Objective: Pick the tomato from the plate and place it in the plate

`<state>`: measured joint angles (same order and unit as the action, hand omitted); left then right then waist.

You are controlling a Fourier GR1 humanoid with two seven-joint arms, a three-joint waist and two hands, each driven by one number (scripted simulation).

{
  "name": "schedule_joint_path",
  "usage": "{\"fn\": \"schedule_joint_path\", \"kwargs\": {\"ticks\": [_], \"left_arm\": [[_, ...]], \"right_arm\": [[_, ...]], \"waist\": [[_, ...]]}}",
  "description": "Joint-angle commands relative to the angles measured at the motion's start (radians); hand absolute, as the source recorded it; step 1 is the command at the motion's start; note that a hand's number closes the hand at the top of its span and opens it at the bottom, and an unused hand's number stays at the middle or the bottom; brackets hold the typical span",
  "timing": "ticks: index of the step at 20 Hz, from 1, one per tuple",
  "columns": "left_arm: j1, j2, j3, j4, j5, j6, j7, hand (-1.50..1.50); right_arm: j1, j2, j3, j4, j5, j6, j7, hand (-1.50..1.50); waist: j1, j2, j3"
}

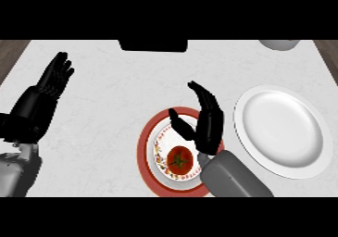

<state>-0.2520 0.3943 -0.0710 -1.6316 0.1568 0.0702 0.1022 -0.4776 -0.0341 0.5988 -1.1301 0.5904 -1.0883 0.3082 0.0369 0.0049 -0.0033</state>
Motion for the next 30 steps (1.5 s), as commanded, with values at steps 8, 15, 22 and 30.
{"fn": "schedule_joint_path", "kwargs": {"ticks": [8,15,22,30], "left_arm": [[-0.02,0.01,0.033,0.049,0.007,-0.014,-0.005,0.0],[-0.005,0.021,0.044,0.042,0.007,-0.012,0.002,0.0],[-0.035,0.011,0.034,0.049,0.015,-0.027,0.001,0.0],[-0.015,0.013,0.05,0.083,0.01,-0.032,-0.025,0.0]], "right_arm": [[-0.022,0.033,0.079,0.134,0.295,-0.199,0.265,-1.5],[0.038,0.034,0.057,0.222,0.31,0.114,0.543,-1.5],[-0.05,0.034,0.15,0.169,0.245,0.429,0.916,-1.5],[-0.121,0.034,0.201,0.065,0.243,0.635,1.179,-1.5]], "waist": [[-0.032,-0.022,-0.003],[-0.064,-0.037,-0.009],[-0.02,-0.025,-0.005],[-0.037,-0.026,-0.002]]}}
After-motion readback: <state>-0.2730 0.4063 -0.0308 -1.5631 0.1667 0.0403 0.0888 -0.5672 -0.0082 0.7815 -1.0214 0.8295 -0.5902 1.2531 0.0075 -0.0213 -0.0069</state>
